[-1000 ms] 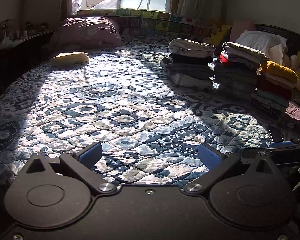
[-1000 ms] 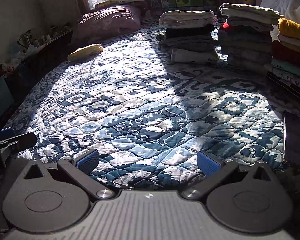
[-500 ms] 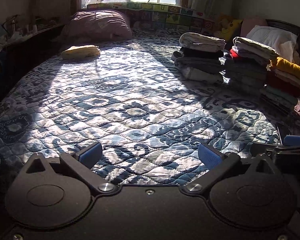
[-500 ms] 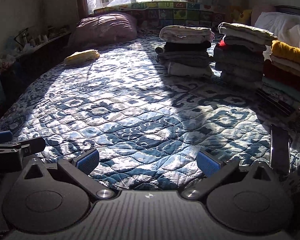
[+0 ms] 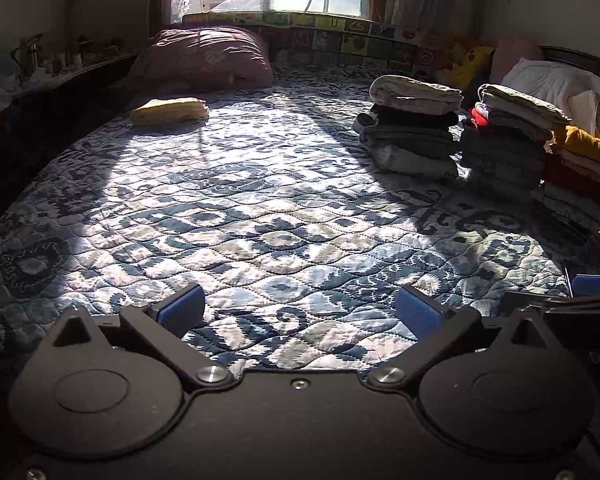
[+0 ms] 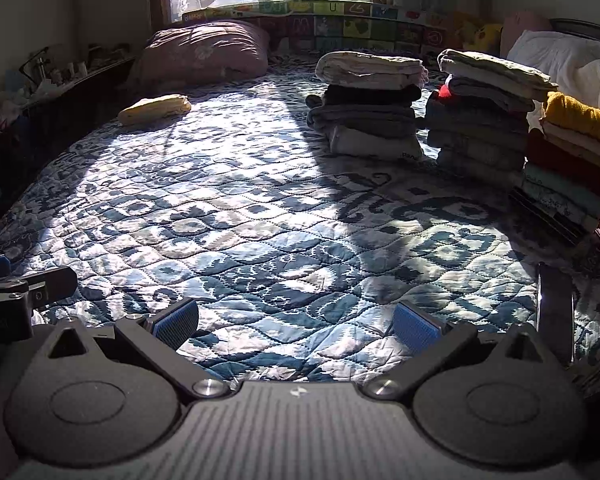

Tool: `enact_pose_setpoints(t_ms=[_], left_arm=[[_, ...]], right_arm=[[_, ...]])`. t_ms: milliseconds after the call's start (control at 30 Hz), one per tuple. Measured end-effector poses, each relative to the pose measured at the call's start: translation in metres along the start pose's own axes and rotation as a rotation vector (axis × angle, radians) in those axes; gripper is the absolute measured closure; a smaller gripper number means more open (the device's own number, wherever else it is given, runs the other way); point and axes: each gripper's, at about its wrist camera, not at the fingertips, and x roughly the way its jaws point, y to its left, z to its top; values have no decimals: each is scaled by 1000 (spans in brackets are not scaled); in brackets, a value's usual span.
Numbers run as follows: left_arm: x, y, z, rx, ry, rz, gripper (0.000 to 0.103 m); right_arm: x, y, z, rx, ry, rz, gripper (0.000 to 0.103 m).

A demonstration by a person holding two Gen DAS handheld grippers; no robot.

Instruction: Fold clothes

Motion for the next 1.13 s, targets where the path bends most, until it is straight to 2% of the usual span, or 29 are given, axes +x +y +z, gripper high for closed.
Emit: enact_pose_setpoints(t_ms=[167, 467, 1133], left_arm=[[12, -4, 7, 21, 17, 5, 0], [32, -3, 12, 2, 45, 12, 0], [34, 1, 12, -25, 33, -3, 0]], right_arm=[[13, 0, 8, 5, 10, 9, 0], [35, 1, 12, 10, 43, 16, 0], [39, 2, 14, 18, 42, 16, 0]])
